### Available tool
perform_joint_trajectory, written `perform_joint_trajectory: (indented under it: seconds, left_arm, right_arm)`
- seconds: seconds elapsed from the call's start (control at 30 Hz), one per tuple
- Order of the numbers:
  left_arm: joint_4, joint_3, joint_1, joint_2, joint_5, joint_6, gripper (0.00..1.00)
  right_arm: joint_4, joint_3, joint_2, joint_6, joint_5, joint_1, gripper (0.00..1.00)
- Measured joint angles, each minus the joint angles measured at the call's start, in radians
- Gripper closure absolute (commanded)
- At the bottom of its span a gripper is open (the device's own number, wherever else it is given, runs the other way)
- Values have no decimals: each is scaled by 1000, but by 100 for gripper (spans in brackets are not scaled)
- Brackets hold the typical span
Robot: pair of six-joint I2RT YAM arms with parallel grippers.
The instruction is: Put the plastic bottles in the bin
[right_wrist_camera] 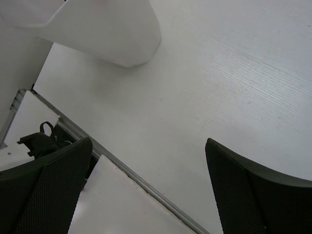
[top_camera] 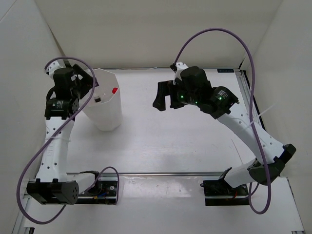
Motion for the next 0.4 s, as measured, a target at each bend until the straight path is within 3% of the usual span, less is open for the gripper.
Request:
perform_joint_trajectory:
  seconds: [0.2,0.4]
  left_arm:
    - [-51,-3,-39,-136,-89,77,0]
    - [-76,-196,-39,-526,-217,153,0]
  right_arm:
    - [-81,29,6,47,0,-47,0]
    - [-207,59,56,79,12,-58,0]
